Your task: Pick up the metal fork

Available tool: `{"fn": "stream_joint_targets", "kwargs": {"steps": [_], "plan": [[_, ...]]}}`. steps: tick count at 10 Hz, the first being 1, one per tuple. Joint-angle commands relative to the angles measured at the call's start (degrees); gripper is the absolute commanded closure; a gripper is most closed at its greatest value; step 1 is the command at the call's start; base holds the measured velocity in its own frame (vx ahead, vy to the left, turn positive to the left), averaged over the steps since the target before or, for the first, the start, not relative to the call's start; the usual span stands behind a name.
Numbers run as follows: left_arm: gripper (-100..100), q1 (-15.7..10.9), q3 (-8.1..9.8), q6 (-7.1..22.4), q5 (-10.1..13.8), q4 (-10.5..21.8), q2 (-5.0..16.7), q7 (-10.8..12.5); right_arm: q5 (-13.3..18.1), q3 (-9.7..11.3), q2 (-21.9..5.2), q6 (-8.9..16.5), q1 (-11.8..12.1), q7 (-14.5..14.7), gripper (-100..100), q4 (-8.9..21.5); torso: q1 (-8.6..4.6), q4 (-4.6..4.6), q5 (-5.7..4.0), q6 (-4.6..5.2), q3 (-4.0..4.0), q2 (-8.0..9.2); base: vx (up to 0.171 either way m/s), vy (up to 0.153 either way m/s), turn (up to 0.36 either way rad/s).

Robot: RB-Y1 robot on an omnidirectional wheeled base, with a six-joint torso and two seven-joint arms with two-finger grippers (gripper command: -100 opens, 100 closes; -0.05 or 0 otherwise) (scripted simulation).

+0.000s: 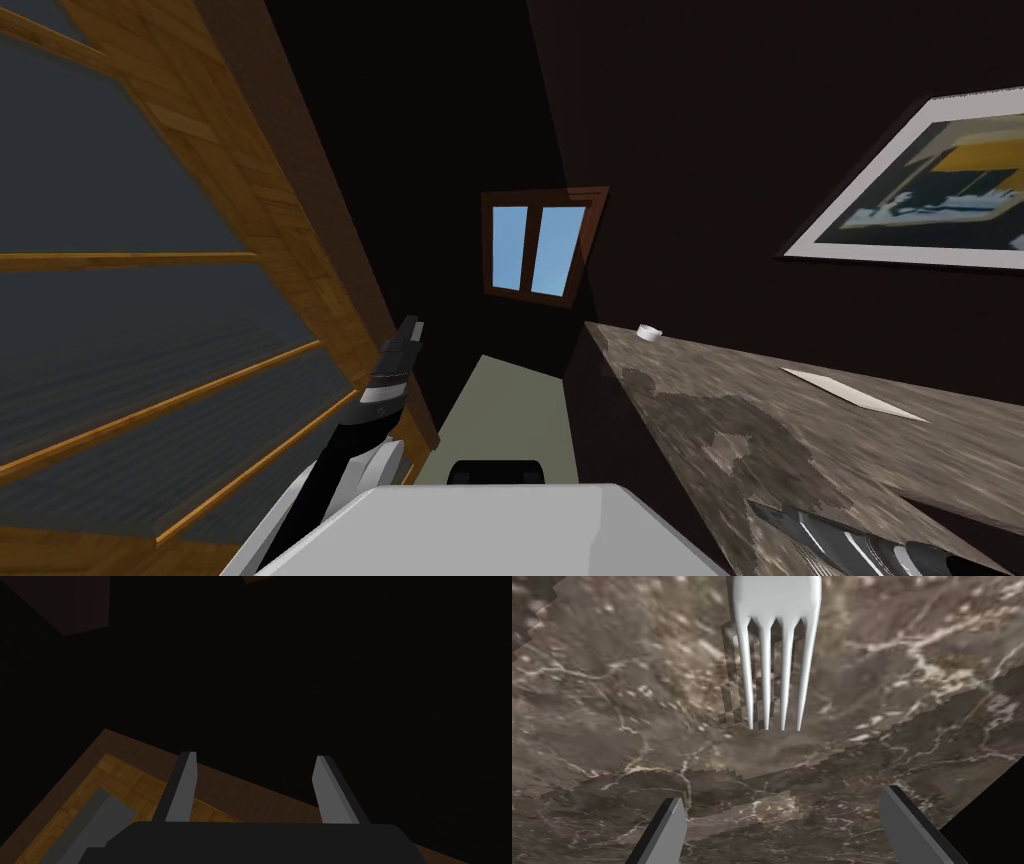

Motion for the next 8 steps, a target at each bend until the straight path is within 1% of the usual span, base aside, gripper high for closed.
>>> {"fn": "stream_joint_targets", "kwargs": {"steps": [1,2,3,4,6,7,8], "plan": [[0,0.0,0.0,0.0,0.0,0.0,0.0,0.0,2.86,-0.64,2.86,-2.86,-1.84,-2.42,-100,2.86,0.0,0.0,0.0,0.0,0.0,0.0,-0.005,0.039,0.14],[0,-0.01,-0.01,0.0,0.0,0.0,0.0,0.0,4.55,-0.64,2.94,-2.99,-1.84,-2.42,-100,4.54,0.06,0.0,0.0,-0.05,-0.01,-0.01,-0.005,0.032,0.076],[0,0.0,0.0,0.0,0.0,0.0,0.0,0.0,5.61,-0.64,2.94,-2.99,-1.84,-2.42,-100,5.4,0.04,0.0,0.01,-0.01,-0.01,-0.01,-0.004,0.012,-0.018],[0,0.0,0.0,0.0,0.0,0.0,0.0,0.0,7.39,-0.97,5.57,-5.61,-3.99,-4.87,-100,7.15,-0.01,0.0,0.0,0.0,0.0,0.0,-0.005,0.033,0.131],[0,0.0,0.0,0.0,0.0,0.0,0.0,0.0,10.47,-0.97,5.84,-5.86,-4.01,-4.87,-100,10.11,0.03,0.0,0.01,-0.01,-0.01,-0.01,-0.003,0.023,0.031],[0,0.0,0.0,0.0,0.0,0.0,0.0,0.0,12.54,-1.3,8.67,-8.45,-6.18,-7.31,-100,12.06,-0.01,0.0,0.0,0.0,0.0,0.0,-0.008,0.036,0.136],[0,-0.01,0.0,0.0,0.0,0.0,0.0,0.0,14.15,-1.3,8.74,-8.74,-6.18,-7.31,-100,13.78,0.05,0.0,0.0,-0.05,0.0,0.0,-0.007,0.037,0.074]]}}
